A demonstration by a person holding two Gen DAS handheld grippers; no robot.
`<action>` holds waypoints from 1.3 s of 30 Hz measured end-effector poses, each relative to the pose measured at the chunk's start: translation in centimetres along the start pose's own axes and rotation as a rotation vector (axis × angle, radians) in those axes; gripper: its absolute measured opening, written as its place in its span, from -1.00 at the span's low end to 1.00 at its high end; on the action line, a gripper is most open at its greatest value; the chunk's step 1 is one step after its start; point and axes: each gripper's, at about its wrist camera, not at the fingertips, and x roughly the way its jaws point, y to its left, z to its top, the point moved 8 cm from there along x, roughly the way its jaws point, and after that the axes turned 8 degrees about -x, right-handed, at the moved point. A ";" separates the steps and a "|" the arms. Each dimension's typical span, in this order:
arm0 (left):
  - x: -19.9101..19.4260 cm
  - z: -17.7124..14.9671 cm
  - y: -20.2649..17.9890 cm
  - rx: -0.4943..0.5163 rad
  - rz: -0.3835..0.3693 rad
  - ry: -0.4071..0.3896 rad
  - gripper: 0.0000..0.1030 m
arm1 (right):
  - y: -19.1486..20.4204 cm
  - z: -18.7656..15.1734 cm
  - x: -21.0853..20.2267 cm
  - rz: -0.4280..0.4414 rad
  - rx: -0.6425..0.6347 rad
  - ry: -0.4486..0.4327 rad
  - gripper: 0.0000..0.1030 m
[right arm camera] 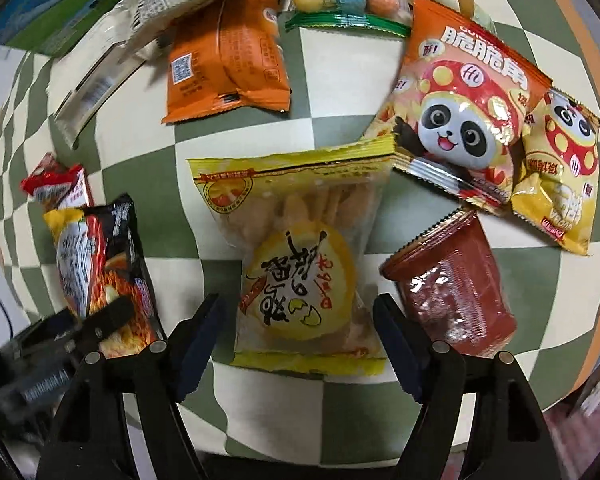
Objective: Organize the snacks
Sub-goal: 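Grasp the yellow Cheese Buldak pack with the left tool while the right tool grasps the yellow egg-roll bag, then carry both packs into the cardboard box and open both tools to release them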
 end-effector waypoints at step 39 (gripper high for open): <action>-4.3 -7.9 5.9 0.047 0.075 -0.071 0.66 | -3.9 -7.2 -8.8 0.009 -0.004 -0.142 -0.25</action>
